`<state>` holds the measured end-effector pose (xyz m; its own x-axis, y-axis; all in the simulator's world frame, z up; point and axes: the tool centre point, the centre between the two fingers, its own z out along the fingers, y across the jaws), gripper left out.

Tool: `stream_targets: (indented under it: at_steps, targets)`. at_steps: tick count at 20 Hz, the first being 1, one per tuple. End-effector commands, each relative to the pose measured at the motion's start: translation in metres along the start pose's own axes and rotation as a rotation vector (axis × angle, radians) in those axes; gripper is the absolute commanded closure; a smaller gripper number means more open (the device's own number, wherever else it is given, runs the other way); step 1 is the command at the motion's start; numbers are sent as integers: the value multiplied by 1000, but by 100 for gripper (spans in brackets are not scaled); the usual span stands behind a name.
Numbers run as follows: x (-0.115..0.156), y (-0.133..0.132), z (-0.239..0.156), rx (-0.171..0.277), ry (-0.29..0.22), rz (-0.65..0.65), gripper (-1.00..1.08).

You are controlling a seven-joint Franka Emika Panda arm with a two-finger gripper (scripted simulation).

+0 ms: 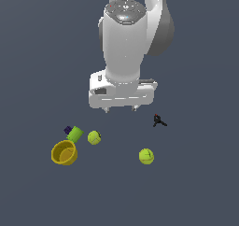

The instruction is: Pick up a designated object from a clutter of objects.

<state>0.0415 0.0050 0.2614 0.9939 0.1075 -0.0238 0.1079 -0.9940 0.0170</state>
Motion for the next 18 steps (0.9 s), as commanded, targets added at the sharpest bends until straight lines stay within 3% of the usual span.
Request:
stream_targets:
  at_steps: [1,11,18]
  targets:
    - [15,-9,13,-2,2,-28,-92]
    - [74,-57,86,-1,13,-155,-92]
    - [99,-88,132,7,21,-223,-92]
